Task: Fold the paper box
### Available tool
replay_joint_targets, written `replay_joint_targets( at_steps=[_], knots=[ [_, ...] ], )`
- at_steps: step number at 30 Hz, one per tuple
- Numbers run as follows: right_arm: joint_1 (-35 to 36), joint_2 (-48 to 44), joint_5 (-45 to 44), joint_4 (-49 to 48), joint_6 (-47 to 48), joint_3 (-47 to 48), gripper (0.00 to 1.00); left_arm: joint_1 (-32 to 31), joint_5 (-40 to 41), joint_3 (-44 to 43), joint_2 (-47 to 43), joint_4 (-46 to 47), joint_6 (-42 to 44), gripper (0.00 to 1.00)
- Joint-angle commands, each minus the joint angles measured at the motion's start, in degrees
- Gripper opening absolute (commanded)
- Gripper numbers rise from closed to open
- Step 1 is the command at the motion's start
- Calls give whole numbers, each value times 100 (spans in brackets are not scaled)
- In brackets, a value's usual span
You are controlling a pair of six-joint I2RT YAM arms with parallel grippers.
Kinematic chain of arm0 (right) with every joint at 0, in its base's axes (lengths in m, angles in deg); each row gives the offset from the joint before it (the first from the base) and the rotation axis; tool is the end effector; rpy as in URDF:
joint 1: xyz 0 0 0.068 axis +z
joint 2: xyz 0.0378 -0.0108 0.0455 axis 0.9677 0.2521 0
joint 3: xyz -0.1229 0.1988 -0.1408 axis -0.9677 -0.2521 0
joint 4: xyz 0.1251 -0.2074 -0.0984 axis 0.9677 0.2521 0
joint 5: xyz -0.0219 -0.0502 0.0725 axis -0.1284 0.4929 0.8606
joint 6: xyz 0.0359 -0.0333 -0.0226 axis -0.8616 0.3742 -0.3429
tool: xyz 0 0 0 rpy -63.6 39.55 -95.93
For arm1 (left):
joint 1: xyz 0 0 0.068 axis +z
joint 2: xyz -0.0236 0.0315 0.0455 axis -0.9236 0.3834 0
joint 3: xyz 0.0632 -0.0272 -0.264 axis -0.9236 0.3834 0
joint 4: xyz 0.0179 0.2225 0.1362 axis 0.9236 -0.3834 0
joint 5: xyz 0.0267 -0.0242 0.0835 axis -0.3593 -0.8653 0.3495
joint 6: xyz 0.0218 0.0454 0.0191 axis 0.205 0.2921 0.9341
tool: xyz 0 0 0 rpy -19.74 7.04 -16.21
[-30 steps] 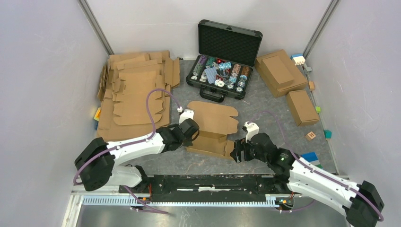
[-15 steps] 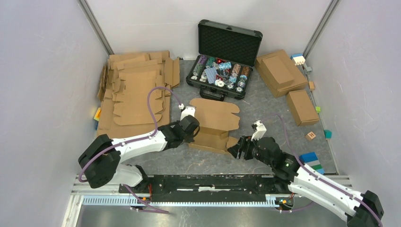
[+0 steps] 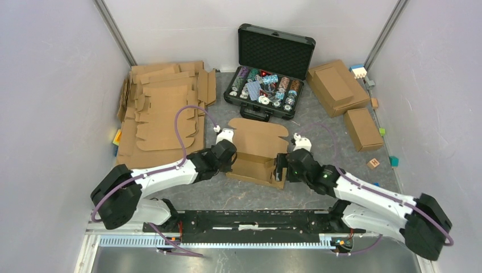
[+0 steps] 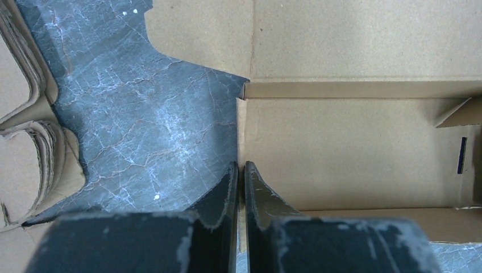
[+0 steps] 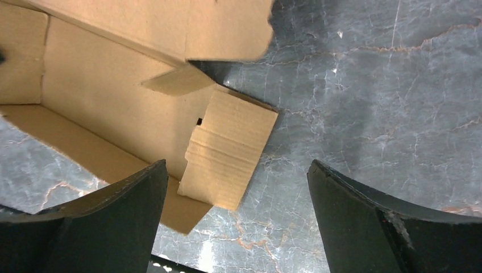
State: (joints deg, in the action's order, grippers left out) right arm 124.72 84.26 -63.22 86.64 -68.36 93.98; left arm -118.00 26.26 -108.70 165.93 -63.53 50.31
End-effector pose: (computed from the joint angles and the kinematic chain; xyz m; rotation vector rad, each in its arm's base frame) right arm 0.1232 0.1287 0.1856 0.0336 2.3932 0.4786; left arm 0.1711 -0.1872 0.1816 0.2384 2.3775 -0.2026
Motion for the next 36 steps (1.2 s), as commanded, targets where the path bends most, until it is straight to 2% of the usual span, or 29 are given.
replay_joint_targets(
  at_steps=[1, 6, 14, 19, 23, 31, 36],
  knots=[
    [192, 806, -565, 446, 156, 697, 98, 27, -49, 112, -149, 176, 207, 2],
    [431, 1498, -1146, 707, -163, 1179, 95, 27, -29, 96, -113, 162, 206, 2],
    [611, 2409, -1225, 836, -403, 1527, 89, 31, 14, 86, -122, 131, 189, 2],
    [631, 2649, -1691, 1561, -584, 1810, 84, 33, 111, 87, -133, 96, 165, 2],
    [632, 2376, -1950, 1928, -663, 1713, 83, 29, 253, 64, -107, -6, 118, 2],
    [622, 937, -2150, 2132, -694, 1071, 83, 36, 349, -11, -14, -133, 89, 2],
    [563, 607, -2262, 2454, -700, 910, 84, 36, 384, 9, -70, -122, 84, 2]
  ],
)
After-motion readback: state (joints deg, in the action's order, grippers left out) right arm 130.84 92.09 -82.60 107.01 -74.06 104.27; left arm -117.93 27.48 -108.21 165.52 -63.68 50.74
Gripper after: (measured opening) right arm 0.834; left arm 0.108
